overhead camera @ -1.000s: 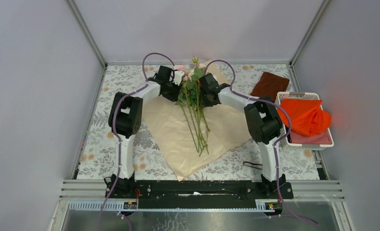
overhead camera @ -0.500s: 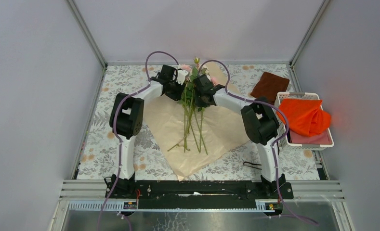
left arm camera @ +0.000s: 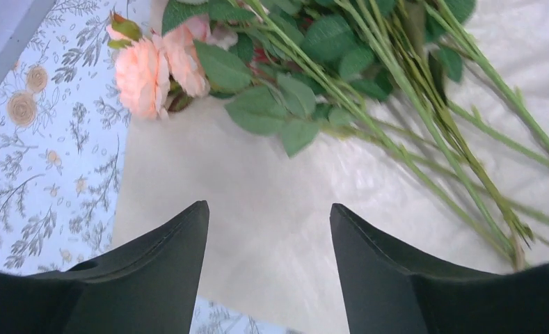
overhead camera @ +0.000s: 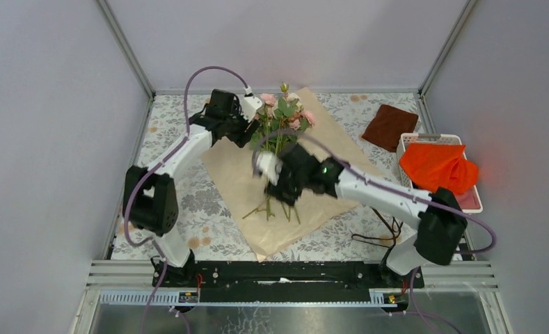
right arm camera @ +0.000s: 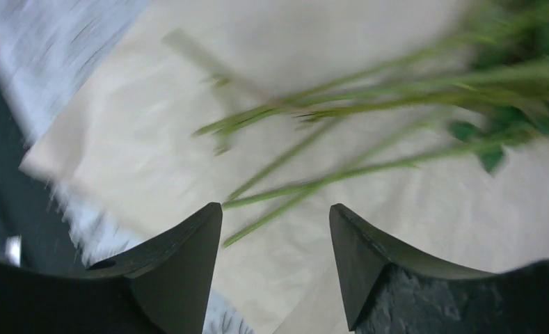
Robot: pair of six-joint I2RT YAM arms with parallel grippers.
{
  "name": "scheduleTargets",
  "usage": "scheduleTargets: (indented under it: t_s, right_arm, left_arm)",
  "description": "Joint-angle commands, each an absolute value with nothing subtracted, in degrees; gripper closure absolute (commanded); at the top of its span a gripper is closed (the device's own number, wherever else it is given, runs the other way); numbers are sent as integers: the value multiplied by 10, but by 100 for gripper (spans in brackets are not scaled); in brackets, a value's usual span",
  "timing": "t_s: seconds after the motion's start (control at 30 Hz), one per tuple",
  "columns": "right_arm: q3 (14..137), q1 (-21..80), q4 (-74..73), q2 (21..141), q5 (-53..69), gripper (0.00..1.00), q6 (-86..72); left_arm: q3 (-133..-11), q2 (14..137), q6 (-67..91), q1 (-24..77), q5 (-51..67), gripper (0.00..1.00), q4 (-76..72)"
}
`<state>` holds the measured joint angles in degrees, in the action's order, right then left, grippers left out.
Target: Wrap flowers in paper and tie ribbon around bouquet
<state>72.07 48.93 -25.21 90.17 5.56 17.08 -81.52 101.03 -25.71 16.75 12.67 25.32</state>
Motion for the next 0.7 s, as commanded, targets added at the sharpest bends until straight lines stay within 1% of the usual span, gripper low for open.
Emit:
scheduleTargets:
  t_s: [0.0, 0.07, 0.17, 0.27, 0.4, 0.5, 0.6, 0.67]
  right_arm:
    - [626, 592, -343, 850, 119, 32, 437]
    - [602, 616, -358, 834, 98, 32, 457]
    - [553, 620, -366, 803, 44, 31, 479]
    - [495, 620, -362, 765, -14, 31, 520]
    - [403, 621, -304, 703, -83, 30, 582]
    - [348, 621, -237, 662, -125, 27, 627]
    - [321, 620, -181, 646, -141, 27, 643]
    - [315, 621, -169, 651, -145, 27, 650]
  left_arm:
    - [-746, 920, -309, 156, 172, 28, 313]
    - [-706, 878, -328, 152, 195, 25, 331]
    - [-643, 823, -361, 149, 217, 22, 353]
    - [-595, 780, -387, 147, 239, 21, 375]
    - [-541, 737, -426, 148, 282, 21, 406]
    - [-522, 721, -447, 148, 317, 21, 430]
    - [-511, 719, -488, 149, 401, 25, 483]
    - [-496, 705, -537, 156, 467, 27, 517]
